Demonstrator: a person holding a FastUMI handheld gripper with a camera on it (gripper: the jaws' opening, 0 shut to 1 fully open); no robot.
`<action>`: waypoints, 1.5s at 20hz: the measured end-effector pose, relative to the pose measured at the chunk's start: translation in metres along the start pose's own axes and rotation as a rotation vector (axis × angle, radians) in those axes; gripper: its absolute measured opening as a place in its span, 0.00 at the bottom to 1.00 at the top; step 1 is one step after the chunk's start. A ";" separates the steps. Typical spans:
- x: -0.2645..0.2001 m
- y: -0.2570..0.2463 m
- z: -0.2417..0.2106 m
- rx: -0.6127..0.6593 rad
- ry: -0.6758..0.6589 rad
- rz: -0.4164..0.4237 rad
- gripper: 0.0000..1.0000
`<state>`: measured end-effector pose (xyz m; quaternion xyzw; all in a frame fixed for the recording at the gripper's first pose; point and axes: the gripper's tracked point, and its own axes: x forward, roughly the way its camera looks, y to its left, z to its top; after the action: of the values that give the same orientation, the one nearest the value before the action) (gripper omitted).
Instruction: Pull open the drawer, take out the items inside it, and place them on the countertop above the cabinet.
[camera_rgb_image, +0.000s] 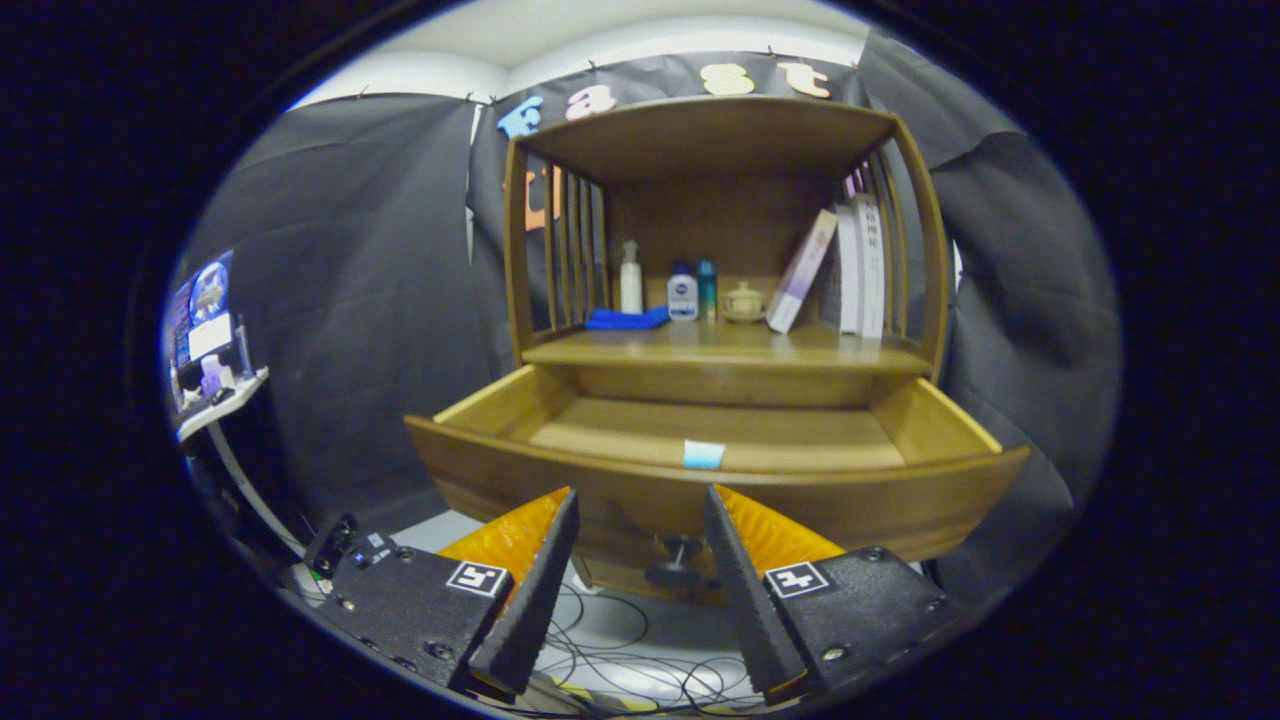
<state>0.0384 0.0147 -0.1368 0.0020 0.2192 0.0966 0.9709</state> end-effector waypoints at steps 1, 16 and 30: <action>0.003 0.005 0.007 0.004 0.027 0.043 0.84; 0.123 -0.039 0.001 0.066 0.487 0.035 0.91; 0.174 -0.064 -0.056 0.111 0.894 -0.041 0.90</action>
<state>0.1809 -0.0176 -0.2648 0.0077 0.6221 0.0569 0.7809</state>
